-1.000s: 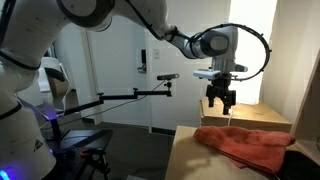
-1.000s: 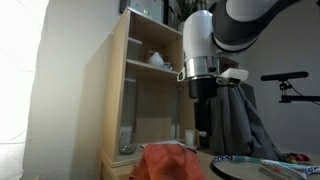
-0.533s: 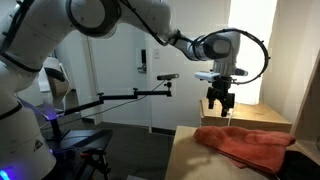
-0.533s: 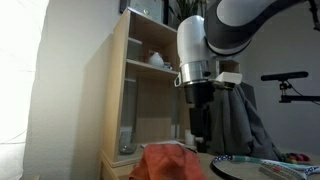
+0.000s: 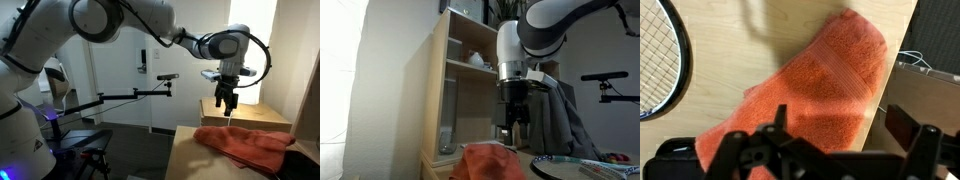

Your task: Use the orange towel to wipe the counter

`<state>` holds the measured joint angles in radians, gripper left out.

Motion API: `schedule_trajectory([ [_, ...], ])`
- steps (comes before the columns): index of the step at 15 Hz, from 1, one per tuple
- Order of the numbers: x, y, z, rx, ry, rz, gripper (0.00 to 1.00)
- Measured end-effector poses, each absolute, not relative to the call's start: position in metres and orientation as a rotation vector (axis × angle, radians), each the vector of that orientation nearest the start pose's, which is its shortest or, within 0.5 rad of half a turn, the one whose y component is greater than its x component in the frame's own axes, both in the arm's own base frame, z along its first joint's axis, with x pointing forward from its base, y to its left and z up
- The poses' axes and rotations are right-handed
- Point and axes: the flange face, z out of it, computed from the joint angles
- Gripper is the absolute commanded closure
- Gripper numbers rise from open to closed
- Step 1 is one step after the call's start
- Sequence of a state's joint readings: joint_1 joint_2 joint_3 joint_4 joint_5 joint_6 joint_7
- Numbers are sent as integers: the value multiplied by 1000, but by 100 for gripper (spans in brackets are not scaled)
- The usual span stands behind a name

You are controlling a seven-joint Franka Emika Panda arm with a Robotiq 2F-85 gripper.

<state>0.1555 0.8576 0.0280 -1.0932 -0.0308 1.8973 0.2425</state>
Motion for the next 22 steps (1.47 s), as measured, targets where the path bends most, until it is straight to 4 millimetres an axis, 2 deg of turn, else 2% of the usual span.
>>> schedule_trajectory([
  [7, 752, 131, 295, -3157, 90, 88, 0],
  [14, 760, 140, 238, -3166, 125, 185, 0],
  [22, 780, 138, 212, -3163, 283, 119, 0],
])
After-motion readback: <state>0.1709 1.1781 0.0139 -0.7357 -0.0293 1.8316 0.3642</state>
